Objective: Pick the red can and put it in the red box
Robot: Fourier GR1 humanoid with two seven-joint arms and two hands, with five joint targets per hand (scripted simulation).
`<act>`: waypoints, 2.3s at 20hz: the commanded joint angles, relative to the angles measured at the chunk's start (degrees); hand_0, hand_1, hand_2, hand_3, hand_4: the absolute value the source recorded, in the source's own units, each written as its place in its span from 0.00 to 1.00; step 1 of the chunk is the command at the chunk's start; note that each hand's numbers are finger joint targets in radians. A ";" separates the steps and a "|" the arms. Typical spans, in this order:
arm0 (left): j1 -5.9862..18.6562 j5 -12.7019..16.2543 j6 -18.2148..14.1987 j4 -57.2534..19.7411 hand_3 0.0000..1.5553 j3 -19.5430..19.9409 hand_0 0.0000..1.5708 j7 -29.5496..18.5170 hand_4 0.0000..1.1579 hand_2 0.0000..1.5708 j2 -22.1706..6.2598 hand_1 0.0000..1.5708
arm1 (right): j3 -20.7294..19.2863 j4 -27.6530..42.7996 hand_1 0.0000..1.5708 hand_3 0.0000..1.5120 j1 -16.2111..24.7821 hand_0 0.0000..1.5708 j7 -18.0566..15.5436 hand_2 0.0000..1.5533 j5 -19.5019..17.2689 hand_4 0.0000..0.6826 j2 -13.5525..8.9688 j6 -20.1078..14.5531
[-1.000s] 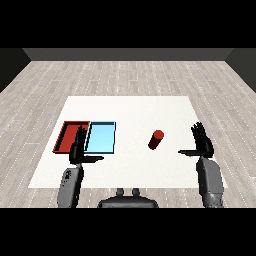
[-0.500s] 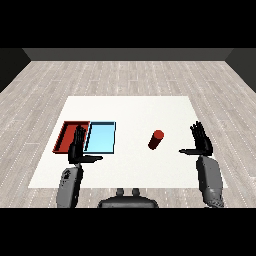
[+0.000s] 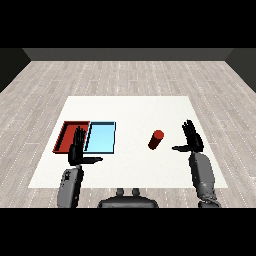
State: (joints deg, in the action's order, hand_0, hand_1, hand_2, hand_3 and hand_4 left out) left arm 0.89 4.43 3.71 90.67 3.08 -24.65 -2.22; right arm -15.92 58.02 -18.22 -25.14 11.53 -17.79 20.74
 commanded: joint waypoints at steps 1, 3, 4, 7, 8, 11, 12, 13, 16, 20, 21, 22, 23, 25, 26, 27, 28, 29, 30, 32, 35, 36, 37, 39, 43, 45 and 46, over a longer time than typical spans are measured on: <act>-0.88 1.70 2.13 0.96 0.00 2.21 0.00 -0.75 0.00 0.00 -2.32 0.00 | -0.25 3.80 0.00 0.00 0.10 0.00 5.45 0.00 3.24 0.00 0.22 0.66; 1.57 0.98 -0.38 -0.39 0.00 1.49 0.00 0.56 0.00 0.00 -0.46 0.00 | 1.20 -1.91 0.00 0.00 -4.00 0.00 4.82 0.00 0.61 0.00 1.49 -1.96; 4.37 3.39 1.57 -2.21 0.00 3.55 0.00 2.28 0.00 0.00 -2.40 0.00 | 2.46 0.76 0.00 0.00 -0.49 0.00 3.15 0.00 -0.31 0.00 3.50 -2.74; 0.02 2.98 2.05 3.43 0.00 2.50 0.00 3.16 0.00 0.00 -2.69 0.00 | 2.00 2.11 0.00 0.00 -0.23 0.00 5.74 0.00 1.55 0.00 1.64 -0.17; 0.66 1.88 1.65 -1.57 0.00 1.98 0.00 -1.34 0.00 0.00 -1.16 0.00 | 2.50 -3.46 0.00 0.00 -2.99 0.00 1.90 0.00 0.16 0.00 3.20 -1.04; 1.66 0.34 -0.20 -1.59 0.00 0.85 0.00 -0.63 0.00 0.00 -0.15 0.00 | 1.67 -6.77 0.00 0.00 -6.36 0.00 3.63 0.00 1.18 0.00 2.38 -0.69; 3.44 1.85 0.12 0.04 0.00 1.01 0.00 3.70 0.00 0.00 -0.67 0.00 | 2.36 -10.01 0.00 0.00 -6.79 0.00 -0.52 0.00 0.25 0.00 4.26 -0.18; 1.91 2.43 1.18 -1.64 0.00 1.17 0.00 -0.03 0.00 0.00 -0.03 0.00 | 2.63 -16.15 0.00 0.00 -7.78 0.00 -4.50 0.00 -1.90 0.00 4.34 0.01; -0.47 2.27 1.12 1.43 0.00 0.78 0.00 1.29 0.00 0.00 -0.39 0.00 | 2.96 -17.59 0.00 0.00 -8.84 0.00 -4.03 0.00 -1.87 0.00 4.74 -0.40; 2.29 0.29 -1.19 -2.60 0.00 0.40 0.00 -1.29 0.00 0.00 1.22 0.00 | 5.43 -14.77 0.00 0.00 -6.84 0.00 -4.32 0.00 -2.61 0.00 9.71 -3.22; -0.62 -0.29 -1.59 1.43 0.00 -1.15 0.00 0.38 0.00 0.00 1.57 0.00 | 2.68 -15.63 0.00 0.00 -9.08 0.00 -1.27 0.00 0.12 0.00 5.54 -1.18; -0.19 0.91 -0.18 -0.64 0.00 0.01 0.00 -1.00 0.00 0.00 0.80 0.00 | 3.92 -19.11 0.00 0.00 -9.23 0.00 -5.19 0.00 -1.84 0.00 6.67 -1.06; 3.42 1.51 -0.94 -0.49 0.00 1.00 0.00 3.06 0.00 0.00 -0.19 0.00 | 3.53 -16.52 0.00 0.00 -9.81 0.00 -1.10 0.00 -0.33 0.00 6.92 -2.13; 0.68 1.55 -0.63 1.56 0.00 0.50 0.00 1.77 0.00 0.00 0.22 0.00 | 3.35 -21.76 0.00 0.00 -9.46 0.00 -5.98 0.00 -1.39 0.00 5.28 0.93; -0.32 0.26 -1.18 0.19 0.00 -0.34 0.00 0.07 0.00 0.00 1.03 0.00 | 3.97 -25.37 0.00 0.00 -11.33 0.00 -8.91 0.00 -3.21 0.00 6.75 -1.00; -0.93 1.84 1.10 0.93 0.00 1.70 0.00 -0.49 0.00 0.00 -1.30 0.00 | 3.97 -16.54 0.00 0.00 -8.81 0.00 -1.71 0.00 -0.20 0.00 6.63 -0.85; 1.53 -0.47 -2.15 2.56 0.00 -1.20 0.00 4.09 0.00 0.00 0.72 0.00 | 5.15 -22.19 0.00 0.00 -9.72 0.00 -7.58 0.00 -3.25 0.00 9.68 -3.63; 0.05 -0.12 -1.07 2.12 0.00 -1.70 0.00 1.66 0.00 0.00 1.18 0.00 | 3.37 -22.64 0.00 0.00 -10.50 0.00 -5.21 0.00 -0.90 0.00 5.32 1.35; 3.56 0.55 -0.95 -0.87 0.00 0.47 0.00 2.55 0.00 0.00 -0.33 0.00 | 3.04 -30.14 0.00 0.00 -14.15 0.00 -10.03 0.00 -2.71 0.00 5.87 0.46; -0.09 0.06 -1.20 0.41 0.00 0.11 0.00 -0.52 0.00 0.00 0.49 0.00 | 2.67 -28.66 0.00 0.00 -12.80 0.00 -8.90 0.00 -1.64 0.00 4.68 2.00; -3.72 -0.73 -1.14 5.79 0.00 -2.35 0.00 1.42 0.00 0.00 1.22 0.00 | 3.17 -22.68 0.00 0.00 -13.09 0.00 -2.97 0.00 0.15 0.00 6.30 0.14; -0.36 0.97 -1.37 5.86 0.00 -0.48 0.00 4.98 0.00 0.00 0.06 0.00 | 2.90 -31.22 0.00 0.00 -16.24 0.00 -8.48 0.00 -1.81 0.00 6.20 0.47; -0.12 0.13 -0.28 0.40 0.00 0.91 0.00 -1.10 0.00 0.00 -0.71 0.00 | 3.68 -32.30 0.00 0.00 -17.38 0.00 -9.15 0.00 -2.82 0.00 8.16 -1.30; -1.72 -0.18 -0.93 3.87 0.00 -1.59 0.00 1.79 0.00 0.00 0.91 0.00 | 4.86 -22.99 0.00 0.00 -10.68 0.00 -5.73 0.00 -1.12 0.00 9.17 -0.85; -0.49 1.62 1.30 -1.63 0.00 2.25 0.00 -1.85 0.00 0.00 -1.58 0.00 | 4.77 -28.99 0.00 0.00 -14.09 0.00 -8.94 0.00 -2.40 0.00 8.47 0.26; 1.47 1.18 -1.38 3.88 0.00 1.17 0.00 3.40 0.00 0.00 -0.74 0.00 | 4.18 -34.42 0.00 0.00 -18.43 0.00 -10.55 0.00 -2.61 0.00 10.32 -0.47; 0.27 1.08 0.17 0.90 0.00 0.63 0.00 0.48 0.00 0.00 -0.47 0.00 | 3.05 -31.53 0.00 0.00 -19.27 0.00 -5.51 0.00 -0.48 0.00 8.57 -0.05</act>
State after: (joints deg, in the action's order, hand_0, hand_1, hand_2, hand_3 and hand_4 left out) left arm 1.74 5.58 3.28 92.40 3.96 -22.76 -2.84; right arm -12.07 28.37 -34.15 -32.48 10.13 -9.23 20.78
